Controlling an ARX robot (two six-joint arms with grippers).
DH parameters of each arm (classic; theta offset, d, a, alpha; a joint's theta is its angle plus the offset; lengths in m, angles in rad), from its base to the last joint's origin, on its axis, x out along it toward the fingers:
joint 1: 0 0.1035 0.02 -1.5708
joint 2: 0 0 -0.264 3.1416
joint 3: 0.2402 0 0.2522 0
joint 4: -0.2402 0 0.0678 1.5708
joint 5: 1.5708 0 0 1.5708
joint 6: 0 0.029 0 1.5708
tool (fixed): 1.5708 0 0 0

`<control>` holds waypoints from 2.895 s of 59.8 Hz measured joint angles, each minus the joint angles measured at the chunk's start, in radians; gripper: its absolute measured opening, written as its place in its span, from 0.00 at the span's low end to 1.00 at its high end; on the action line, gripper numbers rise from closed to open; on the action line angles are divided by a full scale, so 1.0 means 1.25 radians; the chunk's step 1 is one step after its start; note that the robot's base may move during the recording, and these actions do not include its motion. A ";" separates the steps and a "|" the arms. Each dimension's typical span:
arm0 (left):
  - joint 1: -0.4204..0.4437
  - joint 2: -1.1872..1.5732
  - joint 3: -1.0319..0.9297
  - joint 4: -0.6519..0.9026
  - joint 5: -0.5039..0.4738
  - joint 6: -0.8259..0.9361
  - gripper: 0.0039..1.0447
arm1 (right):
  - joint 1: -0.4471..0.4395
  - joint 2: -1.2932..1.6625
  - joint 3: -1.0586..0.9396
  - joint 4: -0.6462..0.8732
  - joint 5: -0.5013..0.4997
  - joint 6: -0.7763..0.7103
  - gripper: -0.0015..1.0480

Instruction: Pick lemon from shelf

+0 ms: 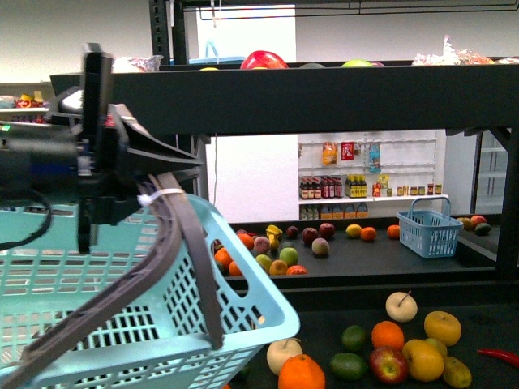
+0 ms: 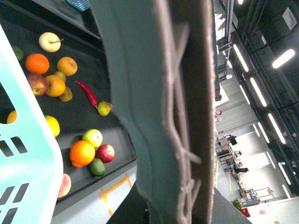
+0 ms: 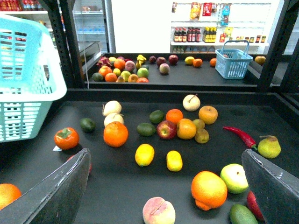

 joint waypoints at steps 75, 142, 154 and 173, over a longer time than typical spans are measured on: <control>-0.171 0.150 0.173 -0.043 -0.089 0.012 0.08 | -0.161 1.662 0.761 0.288 -0.098 -0.034 0.93; -0.171 0.152 0.173 -0.043 -0.089 0.013 0.08 | -0.080 2.445 1.848 -0.060 -0.020 -0.124 0.93; -0.171 0.152 0.173 -0.043 -0.089 0.013 0.08 | -0.075 2.481 1.899 -0.096 -0.028 -0.115 0.72; -0.171 0.152 0.173 -0.043 -0.089 0.013 0.08 | -0.072 2.478 1.875 -0.079 -0.022 -0.098 0.46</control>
